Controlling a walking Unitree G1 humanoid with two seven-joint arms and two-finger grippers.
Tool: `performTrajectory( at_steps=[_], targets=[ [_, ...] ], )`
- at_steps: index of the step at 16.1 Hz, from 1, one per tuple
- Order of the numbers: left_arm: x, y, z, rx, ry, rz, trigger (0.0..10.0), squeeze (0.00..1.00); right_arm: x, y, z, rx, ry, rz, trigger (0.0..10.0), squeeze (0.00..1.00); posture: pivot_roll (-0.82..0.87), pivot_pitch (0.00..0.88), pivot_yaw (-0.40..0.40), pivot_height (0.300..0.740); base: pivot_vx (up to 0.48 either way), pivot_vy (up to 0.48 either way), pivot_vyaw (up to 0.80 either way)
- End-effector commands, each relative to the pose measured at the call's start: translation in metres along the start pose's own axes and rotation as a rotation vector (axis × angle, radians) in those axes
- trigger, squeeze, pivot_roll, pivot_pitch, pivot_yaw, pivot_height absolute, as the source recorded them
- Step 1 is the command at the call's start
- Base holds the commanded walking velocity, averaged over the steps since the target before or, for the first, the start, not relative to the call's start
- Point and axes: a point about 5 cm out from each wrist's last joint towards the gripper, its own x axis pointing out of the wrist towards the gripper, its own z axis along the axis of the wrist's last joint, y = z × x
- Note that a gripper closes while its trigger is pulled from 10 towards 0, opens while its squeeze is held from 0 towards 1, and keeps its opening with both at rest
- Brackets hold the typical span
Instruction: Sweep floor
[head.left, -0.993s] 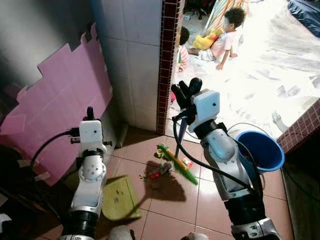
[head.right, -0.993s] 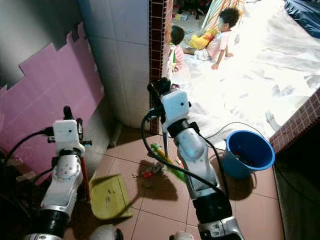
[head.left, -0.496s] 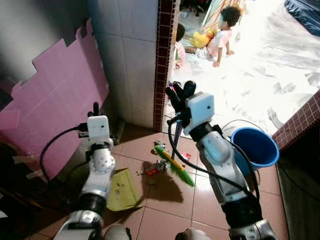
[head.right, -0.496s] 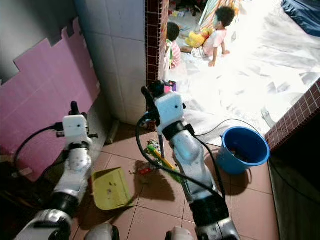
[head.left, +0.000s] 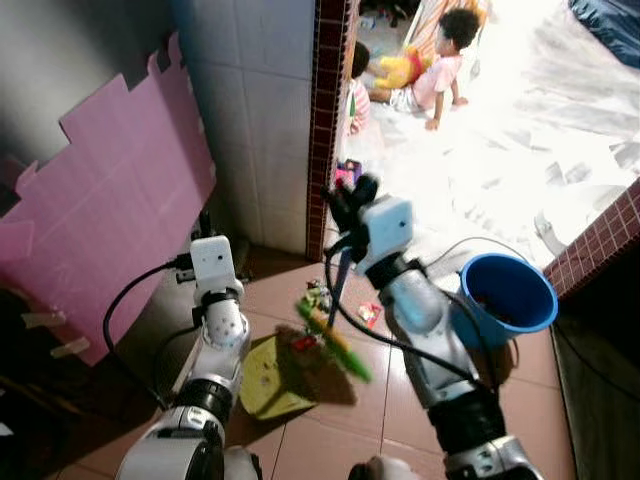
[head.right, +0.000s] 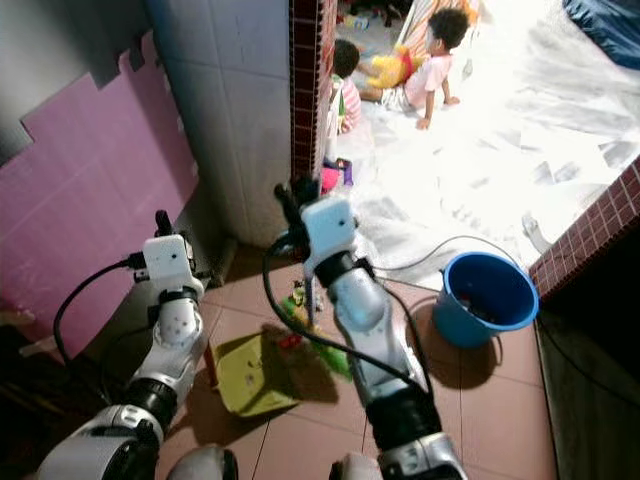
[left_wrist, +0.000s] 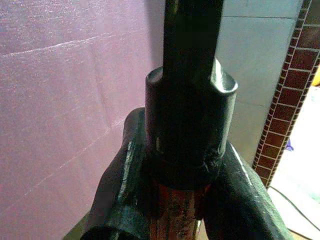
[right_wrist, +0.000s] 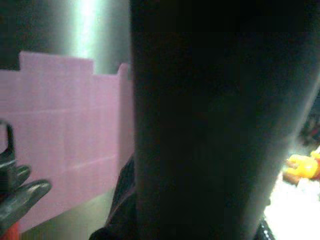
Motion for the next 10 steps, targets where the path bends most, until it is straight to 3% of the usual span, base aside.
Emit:
performTrajectory(
  at_steps=[1,2,5,8,10],
  targets=[
    [0.0,-0.004,-0.001,-0.005,0.015,-0.016,10.0,0.0,0.001,0.006,0.001,0.02,-0.021,0.033,10.0,0.0,-0.06,0.054,-0.009,0.74,0.0,0.0,0.0],
    [0.0,-0.004,-0.002,-0.006,0.017,-0.015,10.0,0.0,0.001,0.007,-0.001,0.027,-0.017,0.037,10.0,0.0,-0.06,0.054,-0.009,0.74,0.0,0.0,0.0],
    [-0.002,-0.009,-0.005,-0.016,0.04,-0.04,10.0,0.0,0.007,0.017,-0.009,0.191,0.042,0.106,10.0,0.0,-0.05,0.026,0.001,0.74,0.0,0.0,0.0],
    [-0.002,-0.014,-0.005,-0.023,0.049,-0.089,10.0,0.0,0.02,0.015,0.008,0.332,0.006,0.134,10.0,0.0,-0.05,0.013,0.006,0.74,0.0,0.0,0.0],
    [-0.001,-0.015,-0.004,-0.028,0.048,-0.108,10.0,0.0,0.026,0.011,0.024,0.342,-0.039,0.175,10.0,0.0,-0.05,0.005,0.007,0.74,0.0,0.0,0.0]
  ],
)
